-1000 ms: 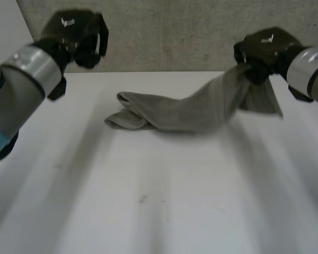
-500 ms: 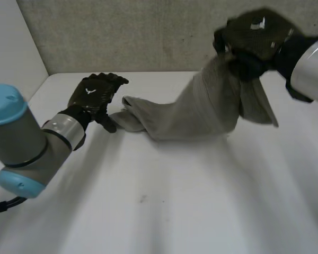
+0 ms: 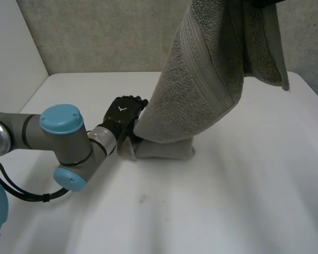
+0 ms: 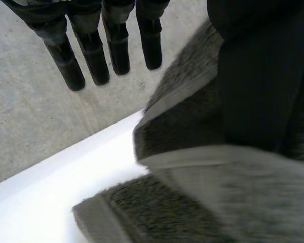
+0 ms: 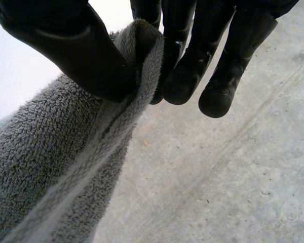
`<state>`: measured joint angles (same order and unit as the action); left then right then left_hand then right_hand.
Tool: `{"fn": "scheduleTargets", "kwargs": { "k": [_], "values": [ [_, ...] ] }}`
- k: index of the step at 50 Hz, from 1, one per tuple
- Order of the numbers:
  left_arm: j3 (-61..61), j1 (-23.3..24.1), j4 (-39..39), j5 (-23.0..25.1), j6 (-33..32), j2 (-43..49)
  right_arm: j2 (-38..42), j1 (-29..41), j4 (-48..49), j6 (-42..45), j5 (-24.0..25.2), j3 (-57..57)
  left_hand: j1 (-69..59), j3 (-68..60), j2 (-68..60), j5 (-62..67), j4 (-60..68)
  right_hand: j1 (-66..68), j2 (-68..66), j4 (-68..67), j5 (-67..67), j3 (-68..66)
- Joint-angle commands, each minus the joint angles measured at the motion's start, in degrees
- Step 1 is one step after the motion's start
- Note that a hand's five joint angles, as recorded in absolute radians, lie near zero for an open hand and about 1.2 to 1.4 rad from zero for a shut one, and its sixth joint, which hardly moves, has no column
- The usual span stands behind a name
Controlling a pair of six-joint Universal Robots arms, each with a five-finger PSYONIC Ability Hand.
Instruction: Fold the towel.
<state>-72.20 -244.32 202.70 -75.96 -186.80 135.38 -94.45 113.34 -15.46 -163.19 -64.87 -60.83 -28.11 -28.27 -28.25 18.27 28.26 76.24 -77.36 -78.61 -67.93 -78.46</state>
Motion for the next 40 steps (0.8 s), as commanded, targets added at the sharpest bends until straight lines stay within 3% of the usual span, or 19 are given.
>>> {"fn": "scheduleTargets", "kwargs": {
  "k": [1,7,12,14,18,21,27,29,34,40],
  "values": [
    [1.01,0.24,-0.2,-0.15,0.47,-0.03,0.23,-0.93,0.34,0.15,-0.52,-0.61,-51.89,-51.73,-51.75,51.73,51.74,3.76,-2.64,-1.39,-2.07,-1.54],
    [0.39,-1.34,-0.99,-0.51,0.65,-3.81,1.11,-1.1,0.34,0.15,-0.87,-1.22,-51.89,-51.73,-51.75,51.73,51.74,3.76,-2.64,-1.39,-2.07,-1.54],
    [-4.26,-7.23,-1.6,-0.24,0.56,-10.93,2.34,-2.77,0.25,0.5,-0.96,-1.75,-51.89,-51.73,-51.75,51.73,51.74,3.76,-2.64,-1.39,-2.07,-1.54],
    [-8.99,-10.73,-1.69,0.81,0.73,-16.97,4.0,-4.7,0.17,0.5,-0.88,-2.01,-51.89,-51.73,-51.75,51.73,51.74,3.76,-2.64,-1.39,-2.07,-1.54],
    [-14.53,-12.85,-1.78,4.58,1.61,-24.62,4.98,-7.07,0.16,0.41,-0.52,-2.71,-51.89,-51.73,-51.75,51.73,51.74,3.76,-2.64,-1.39,-2.07,-1.54],
    [-15.95,-13.12,-2.04,5.91,2.49,-27.54,4.98,-7.34,0.16,0.41,-0.52,-3.07,-51.89,-51.73,-51.75,51.73,51.74,3.76,-2.64,-1.39,-2.07,-1.54],
    [-22.19,-15.22,-5.82,9.78,6.18,-41.69,4.98,-7.96,0.08,0.24,-0.61,-4.38,-51.89,-51.73,-51.75,51.73,51.74,3.76,-2.64,-1.39,-2.07,-1.54],
    [-23.33,-15.92,-8.79,10.91,7.15,-49.3,4.98,-8.22,-0.54,0.5,-0.79,-4.65,-51.89,-51.73,-51.75,51.73,51.74,3.76,-2.64,-1.39,-2.07,-1.54],
    [-23.95,-16.19,-14.68,11.27,7.33,-58.19,4.98,-11.46,-3.07,0.68,-0.44,-5.27,-51.89,-51.73,-51.75,51.73,51.74,3.76,-2.64,-1.39,-2.07,-1.54],
    [-26.68,-16.37,-17.33,11.71,6.98,-60.32,7.53,-14.55,-8.36,1.47,0.8,-5.0,-51.89,-51.73,-51.75,51.73,51.74,3.76,-2.64,-1.39,-2.07,-1.54]
  ]
}}
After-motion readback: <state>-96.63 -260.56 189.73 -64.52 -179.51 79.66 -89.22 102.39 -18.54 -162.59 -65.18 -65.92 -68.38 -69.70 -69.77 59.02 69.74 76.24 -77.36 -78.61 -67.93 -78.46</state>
